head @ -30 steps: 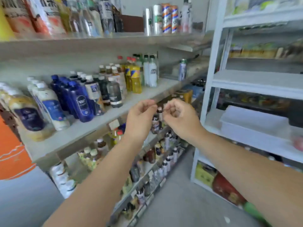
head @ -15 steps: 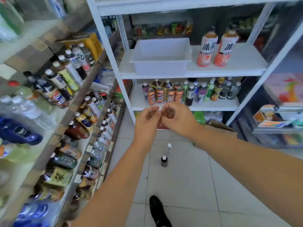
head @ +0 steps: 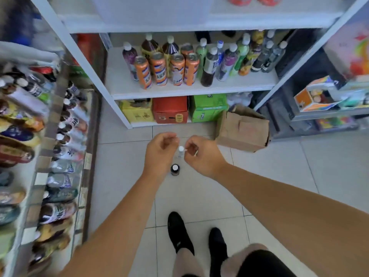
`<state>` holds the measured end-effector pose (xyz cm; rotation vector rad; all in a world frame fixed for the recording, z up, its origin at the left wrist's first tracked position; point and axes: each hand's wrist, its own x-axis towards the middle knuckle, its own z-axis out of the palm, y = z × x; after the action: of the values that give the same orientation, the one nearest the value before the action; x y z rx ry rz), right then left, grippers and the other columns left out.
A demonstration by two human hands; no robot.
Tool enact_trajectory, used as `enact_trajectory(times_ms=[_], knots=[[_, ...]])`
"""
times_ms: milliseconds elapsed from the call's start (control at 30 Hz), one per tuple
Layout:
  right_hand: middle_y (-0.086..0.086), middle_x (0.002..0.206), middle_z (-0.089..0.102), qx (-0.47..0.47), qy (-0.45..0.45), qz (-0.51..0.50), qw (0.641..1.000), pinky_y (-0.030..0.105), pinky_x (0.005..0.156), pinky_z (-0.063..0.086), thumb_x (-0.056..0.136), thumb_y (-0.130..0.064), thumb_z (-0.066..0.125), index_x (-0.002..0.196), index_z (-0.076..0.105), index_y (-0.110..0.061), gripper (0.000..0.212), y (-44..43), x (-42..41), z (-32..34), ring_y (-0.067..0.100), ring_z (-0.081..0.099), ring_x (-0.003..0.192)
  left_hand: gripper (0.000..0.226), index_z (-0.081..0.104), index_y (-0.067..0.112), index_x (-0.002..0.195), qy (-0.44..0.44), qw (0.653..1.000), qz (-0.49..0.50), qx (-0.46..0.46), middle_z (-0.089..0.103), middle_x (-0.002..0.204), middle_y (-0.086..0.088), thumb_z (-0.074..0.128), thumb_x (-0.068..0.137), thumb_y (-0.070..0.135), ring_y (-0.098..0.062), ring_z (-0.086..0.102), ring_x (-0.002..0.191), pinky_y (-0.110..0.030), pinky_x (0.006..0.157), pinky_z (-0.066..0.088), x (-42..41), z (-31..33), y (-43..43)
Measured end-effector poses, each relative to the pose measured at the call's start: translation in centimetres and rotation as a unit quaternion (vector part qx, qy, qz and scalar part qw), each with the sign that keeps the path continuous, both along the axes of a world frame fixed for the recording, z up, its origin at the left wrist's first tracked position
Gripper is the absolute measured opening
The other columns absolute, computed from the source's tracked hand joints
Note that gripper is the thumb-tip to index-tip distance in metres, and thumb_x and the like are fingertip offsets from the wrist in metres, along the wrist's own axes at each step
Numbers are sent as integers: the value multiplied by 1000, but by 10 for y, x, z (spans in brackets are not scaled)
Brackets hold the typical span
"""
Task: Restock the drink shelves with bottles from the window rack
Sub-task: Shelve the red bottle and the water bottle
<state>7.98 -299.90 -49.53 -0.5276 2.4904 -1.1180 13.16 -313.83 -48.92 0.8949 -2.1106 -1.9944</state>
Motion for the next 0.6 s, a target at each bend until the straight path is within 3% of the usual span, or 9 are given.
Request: enact_trajectory(times_ms=[133, 267, 367, 467, 600], knots=[[-1, 79, 65, 64, -34, 10, 997, 26, 66, 44, 77, -13, 66, 85, 64, -18, 10, -6, -12, -93, 14, 56, 72, 20, 67, 27, 92, -28, 999, -16, -3, 69, 87, 11, 69, 90, 8, 12, 62, 73, -4, 67, 46, -8, -83, -2], [-3, 86, 61, 125, -62, 44, 989, 30, 71, 49, 79, -26, 64, 87, 60, -21, 10, -12, -30, -188, 17, 56, 78, 27, 63, 32, 94, -62, 998, -18, -27, 69, 93, 13, 71, 87, 7, 7, 64, 83, -7, 75, 48, -16, -181, 0], [-3, 89, 60, 154, -63, 59, 984, 32, 72, 52, 81, -22, 65, 93, 64, -18, 14, -13, -47, -252, 18, 57, 80, 23, 64, 24, 100, -92, 995, -14, -35, 68, 94, 13, 70, 87, 6, 2, 65, 87, -5, 74, 46, -25, -258, 2], [-3, 88, 61, 166, -68, 54, 982, 32, 71, 52, 80, -20, 65, 89, 62, -21, 10, -9, -63, -316, 18, 57, 80, 26, 65, 20, 107, -123, 989, -22, -80, 65, 99, 14, 72, 85, 9, 5, 61, 86, -12, 77, 47, -28, -333, 6], [-3, 91, 60, 189, -88, 59, 976, 30, 71, 51, 82, -20, 65, 92, 60, -21, 11, -7, -81, -385, 17, 57, 82, 49, 59, 23, 124, -207, 969, -54, -126, 55, 116, 7, 78, 79, 24, -10, 61, 102, -26, 88, 50, -31, -427, 11]])
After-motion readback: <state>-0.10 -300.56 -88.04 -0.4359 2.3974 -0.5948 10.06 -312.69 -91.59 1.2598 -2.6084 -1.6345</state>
